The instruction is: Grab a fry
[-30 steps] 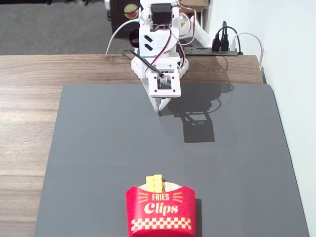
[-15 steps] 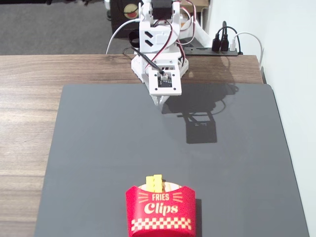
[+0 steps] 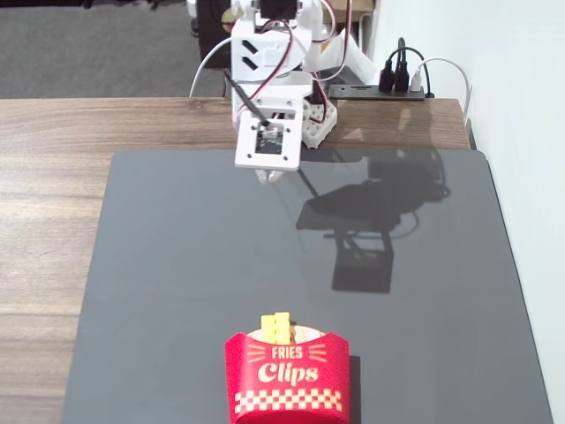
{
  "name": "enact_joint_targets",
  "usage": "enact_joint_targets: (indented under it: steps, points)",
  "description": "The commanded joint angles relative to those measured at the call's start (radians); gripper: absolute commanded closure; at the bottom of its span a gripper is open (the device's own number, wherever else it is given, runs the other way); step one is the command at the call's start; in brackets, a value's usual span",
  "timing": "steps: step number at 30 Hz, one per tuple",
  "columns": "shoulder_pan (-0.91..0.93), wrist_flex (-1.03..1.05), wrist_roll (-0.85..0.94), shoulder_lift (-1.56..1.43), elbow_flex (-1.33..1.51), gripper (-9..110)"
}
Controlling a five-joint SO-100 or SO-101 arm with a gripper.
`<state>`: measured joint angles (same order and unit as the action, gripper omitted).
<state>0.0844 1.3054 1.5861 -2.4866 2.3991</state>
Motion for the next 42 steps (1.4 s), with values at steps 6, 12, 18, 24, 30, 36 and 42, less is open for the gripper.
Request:
enact_joint_targets:
  steps: [6,12,18,24,30,36,42]
  points:
    - [0.012,-0.026,0.011,0.268,-0.295,101]
    - [0.003,-0.084,0.025,0.476,-0.462,100]
    - [-0.018,-0.098,0.031,0.687,-0.652,99]
    - [-0.037,-0.101,0.034,0.861,-0.810,84]
    - [-0.037,-0.149,0.038,0.980,-0.884,68]
    - [-0.037,-0.183,0.038,1.095,-0.943,65]
    - [-0.066,-0.204,0.028,1.187,-0.997,65]
